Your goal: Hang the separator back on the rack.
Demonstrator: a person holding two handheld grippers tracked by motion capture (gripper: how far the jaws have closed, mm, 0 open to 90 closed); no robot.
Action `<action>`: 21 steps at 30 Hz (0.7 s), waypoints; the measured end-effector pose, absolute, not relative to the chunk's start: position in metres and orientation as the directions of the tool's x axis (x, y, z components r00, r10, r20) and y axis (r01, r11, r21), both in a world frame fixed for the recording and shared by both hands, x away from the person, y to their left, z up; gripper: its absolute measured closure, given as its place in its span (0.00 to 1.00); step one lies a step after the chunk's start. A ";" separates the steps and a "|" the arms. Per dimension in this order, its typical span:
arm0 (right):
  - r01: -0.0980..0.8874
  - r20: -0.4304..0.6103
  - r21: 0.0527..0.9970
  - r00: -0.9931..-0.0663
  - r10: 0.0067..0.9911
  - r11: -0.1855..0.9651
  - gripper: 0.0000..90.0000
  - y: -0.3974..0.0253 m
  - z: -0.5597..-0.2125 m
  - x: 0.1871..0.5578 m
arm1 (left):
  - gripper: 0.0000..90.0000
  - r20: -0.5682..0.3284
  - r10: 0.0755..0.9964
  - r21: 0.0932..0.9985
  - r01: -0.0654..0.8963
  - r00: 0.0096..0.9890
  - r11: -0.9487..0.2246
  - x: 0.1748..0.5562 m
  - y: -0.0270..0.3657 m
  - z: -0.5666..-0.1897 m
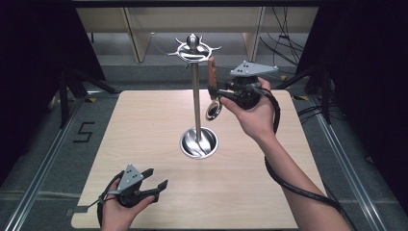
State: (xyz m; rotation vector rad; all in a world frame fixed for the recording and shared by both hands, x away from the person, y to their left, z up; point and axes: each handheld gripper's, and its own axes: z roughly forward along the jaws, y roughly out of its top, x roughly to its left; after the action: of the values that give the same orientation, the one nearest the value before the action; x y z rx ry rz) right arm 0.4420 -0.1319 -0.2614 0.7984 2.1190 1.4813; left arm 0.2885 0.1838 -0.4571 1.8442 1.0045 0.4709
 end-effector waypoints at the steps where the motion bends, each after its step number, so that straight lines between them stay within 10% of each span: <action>1: 0.199 -0.032 0.944 -0.737 0.675 0.262 0.70 -0.132 -0.261 0.442 | 0.37 -0.108 0.804 0.876 0.439 0.585 -0.202 0.288 0.183 -0.457; 21: 0.247 -0.047 0.911 -0.733 0.679 0.330 0.56 -0.208 -0.315 0.387 | 0.37 -0.090 0.809 0.874 0.436 0.581 -0.216 0.290 0.184 -0.457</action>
State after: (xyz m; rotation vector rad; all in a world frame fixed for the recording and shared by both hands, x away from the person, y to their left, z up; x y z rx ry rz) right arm 0.3865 -0.2077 -0.3148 0.8161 2.1779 1.3809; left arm 0.2902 0.1839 -0.4574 1.8468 1.0107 0.4854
